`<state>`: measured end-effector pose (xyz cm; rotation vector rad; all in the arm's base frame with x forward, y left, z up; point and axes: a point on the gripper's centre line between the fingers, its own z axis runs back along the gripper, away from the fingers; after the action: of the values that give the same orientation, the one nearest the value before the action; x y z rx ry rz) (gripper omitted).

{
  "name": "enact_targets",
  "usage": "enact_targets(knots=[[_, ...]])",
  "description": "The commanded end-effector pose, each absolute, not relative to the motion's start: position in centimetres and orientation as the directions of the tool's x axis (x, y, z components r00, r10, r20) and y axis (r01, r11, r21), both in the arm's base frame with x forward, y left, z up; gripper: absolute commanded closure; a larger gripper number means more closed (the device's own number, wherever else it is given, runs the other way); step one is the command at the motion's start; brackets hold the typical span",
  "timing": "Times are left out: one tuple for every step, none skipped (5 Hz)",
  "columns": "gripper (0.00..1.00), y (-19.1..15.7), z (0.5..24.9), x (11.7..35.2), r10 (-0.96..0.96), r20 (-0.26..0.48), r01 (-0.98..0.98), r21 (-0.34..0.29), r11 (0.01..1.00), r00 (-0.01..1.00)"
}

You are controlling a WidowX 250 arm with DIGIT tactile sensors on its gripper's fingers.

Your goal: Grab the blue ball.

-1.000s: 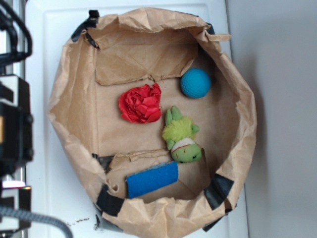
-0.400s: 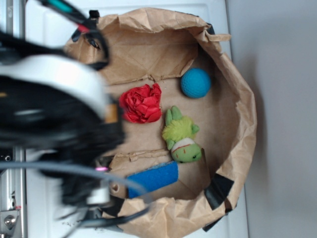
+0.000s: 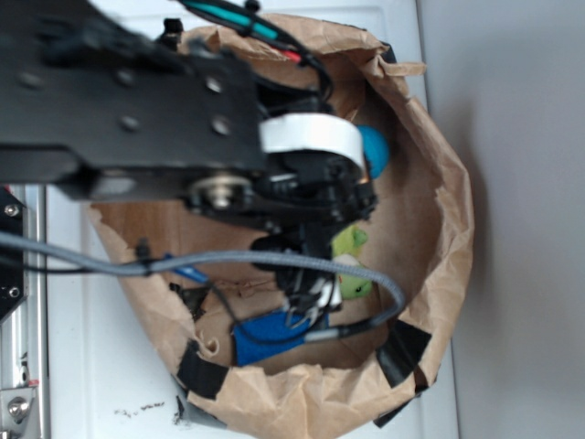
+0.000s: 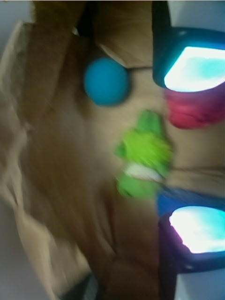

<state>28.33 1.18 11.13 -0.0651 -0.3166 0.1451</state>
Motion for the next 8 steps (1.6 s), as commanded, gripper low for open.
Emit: enact_targets(knots=[[0.00, 2.3, 12.0, 29.1, 0.176, 0.309, -0.154, -0.097, 0.983, 0.934], [0.00, 2.3, 12.0, 29.1, 0.176, 0.309, -0.154, -0.097, 0.983, 0.934], [0.00, 2.3, 12.0, 29.1, 0.176, 0.309, -0.154, -0.097, 0.983, 0.934], [0.00, 3.4, 10.7, 30.7, 0.243, 0.352, -0.237, -0.063, 0.970, 0.904], [0.00, 4.7, 9.6, 31.5, 0.255, 0.345, -0.244, -0.075, 0.967, 0.903], [0.00, 6.3, 8.0, 31.7, 0.263, 0.369, -0.252, -0.079, 0.964, 0.891], [0.00, 6.4, 7.2, 31.9, 0.270, 0.393, -0.263, -0.074, 0.962, 0.879], [0.00, 5.7, 5.5, 33.7, 0.273, 0.324, -0.264, -0.072, 0.962, 0.906]])
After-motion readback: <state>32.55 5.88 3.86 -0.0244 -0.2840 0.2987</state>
